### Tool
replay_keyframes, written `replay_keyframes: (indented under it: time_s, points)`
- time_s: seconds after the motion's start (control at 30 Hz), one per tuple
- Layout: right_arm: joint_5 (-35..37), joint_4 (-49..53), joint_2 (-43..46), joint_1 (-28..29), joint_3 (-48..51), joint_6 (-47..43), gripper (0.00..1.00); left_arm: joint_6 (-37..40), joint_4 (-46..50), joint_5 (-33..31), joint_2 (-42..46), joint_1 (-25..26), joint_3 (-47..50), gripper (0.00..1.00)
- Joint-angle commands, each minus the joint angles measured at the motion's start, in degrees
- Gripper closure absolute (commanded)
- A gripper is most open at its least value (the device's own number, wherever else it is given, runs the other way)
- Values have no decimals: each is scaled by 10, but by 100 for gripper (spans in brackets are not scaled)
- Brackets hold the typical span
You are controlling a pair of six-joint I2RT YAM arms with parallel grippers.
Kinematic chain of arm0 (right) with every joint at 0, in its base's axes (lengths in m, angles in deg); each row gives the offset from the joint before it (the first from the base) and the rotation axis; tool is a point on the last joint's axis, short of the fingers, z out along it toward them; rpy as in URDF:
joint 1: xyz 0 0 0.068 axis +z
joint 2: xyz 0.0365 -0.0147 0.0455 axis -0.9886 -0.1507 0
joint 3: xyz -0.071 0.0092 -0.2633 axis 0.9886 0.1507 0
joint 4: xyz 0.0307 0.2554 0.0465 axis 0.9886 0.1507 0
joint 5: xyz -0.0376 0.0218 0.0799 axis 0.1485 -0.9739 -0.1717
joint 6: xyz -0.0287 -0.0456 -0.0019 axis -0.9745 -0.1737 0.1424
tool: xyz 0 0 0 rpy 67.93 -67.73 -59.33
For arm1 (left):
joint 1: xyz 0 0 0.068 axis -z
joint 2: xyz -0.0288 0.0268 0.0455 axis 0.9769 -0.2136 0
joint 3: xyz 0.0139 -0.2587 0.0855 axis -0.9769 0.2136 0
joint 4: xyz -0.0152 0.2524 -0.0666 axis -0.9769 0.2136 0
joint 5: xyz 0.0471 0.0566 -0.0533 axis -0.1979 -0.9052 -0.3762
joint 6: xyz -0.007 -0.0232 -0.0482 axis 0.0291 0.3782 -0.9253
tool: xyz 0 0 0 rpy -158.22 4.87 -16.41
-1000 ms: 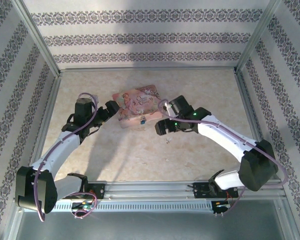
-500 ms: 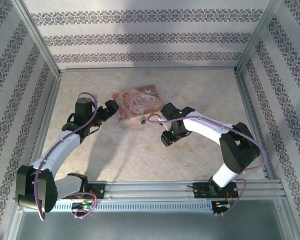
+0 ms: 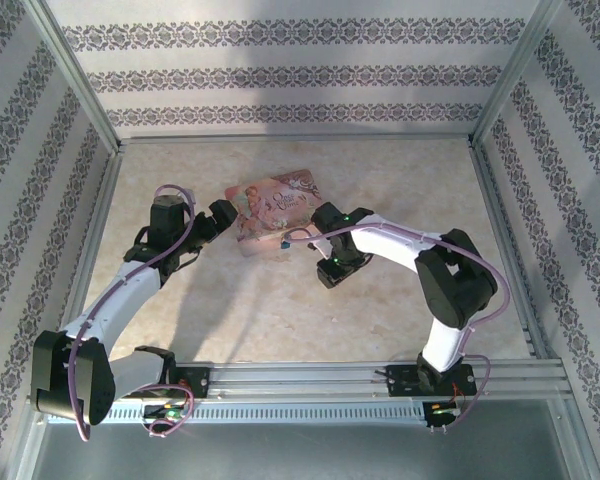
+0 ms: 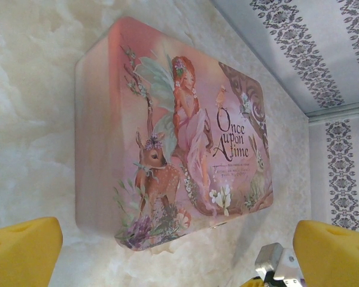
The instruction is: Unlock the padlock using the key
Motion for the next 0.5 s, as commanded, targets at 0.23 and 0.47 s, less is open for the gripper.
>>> replay_keyframes:
  time_s: [0.23, 0.47]
  points:
    - [10, 14, -30, 10, -4, 4, 67, 13, 9, -7, 2, 6, 0, 1]
    - [11, 18, -35, 10, -1, 6, 73, 11, 9, -6, 2, 6, -1, 1]
